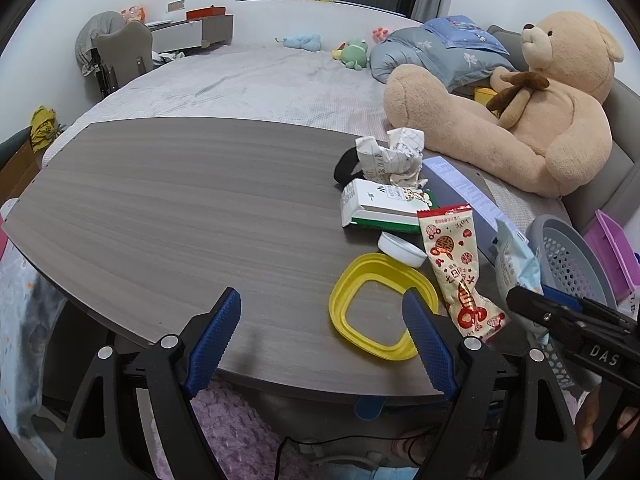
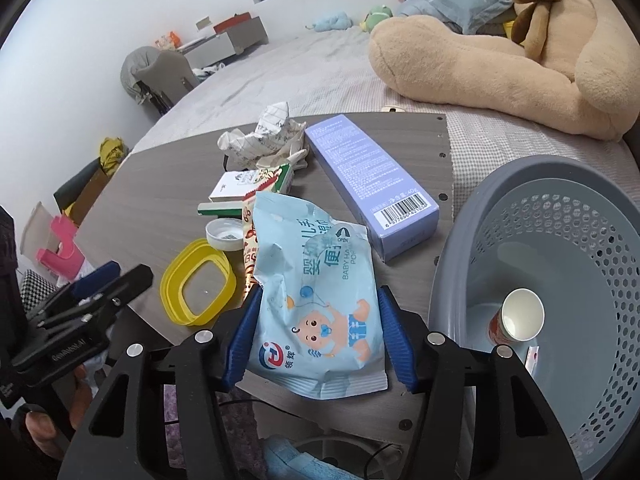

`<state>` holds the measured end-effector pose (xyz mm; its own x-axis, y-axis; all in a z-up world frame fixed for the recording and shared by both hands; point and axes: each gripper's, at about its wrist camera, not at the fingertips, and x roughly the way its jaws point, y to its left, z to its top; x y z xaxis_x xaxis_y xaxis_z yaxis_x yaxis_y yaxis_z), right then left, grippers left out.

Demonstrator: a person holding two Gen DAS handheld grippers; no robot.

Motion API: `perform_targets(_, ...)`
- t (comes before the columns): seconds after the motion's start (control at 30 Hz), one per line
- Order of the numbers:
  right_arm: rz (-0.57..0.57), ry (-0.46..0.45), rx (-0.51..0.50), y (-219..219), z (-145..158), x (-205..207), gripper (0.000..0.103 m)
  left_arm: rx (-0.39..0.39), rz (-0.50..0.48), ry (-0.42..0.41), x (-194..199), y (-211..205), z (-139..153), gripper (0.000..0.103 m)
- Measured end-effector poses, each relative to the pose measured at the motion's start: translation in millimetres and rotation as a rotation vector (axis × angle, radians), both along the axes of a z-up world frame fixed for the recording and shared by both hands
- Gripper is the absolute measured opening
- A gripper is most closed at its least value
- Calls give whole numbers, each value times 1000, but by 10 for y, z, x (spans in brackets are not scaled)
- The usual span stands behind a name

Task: Collect trash
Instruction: 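Grasp the blue wet-wipe packet with the right tool, then grasp the yellow plastic lid with the left tool while the right tool holds the packet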

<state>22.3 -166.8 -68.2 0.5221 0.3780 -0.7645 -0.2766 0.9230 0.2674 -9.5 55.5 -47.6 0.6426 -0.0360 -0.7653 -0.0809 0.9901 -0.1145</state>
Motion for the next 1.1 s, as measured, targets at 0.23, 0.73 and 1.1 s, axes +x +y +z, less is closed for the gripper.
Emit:
perform_targets(0.23, -21, -40, 42, -148, 151, -199, 56, -17, -57, 40, 14, -122, -87, 79)
perform_targets(0.73, -55, -71, 89, -336, 250, -356, 56, 21, -123, 123, 129, -354, -334, 79)
perform_targets(1.1, -50, -63, 100, -377, 220, -345, 56, 53, -123, 101, 324, -388, -349, 79)
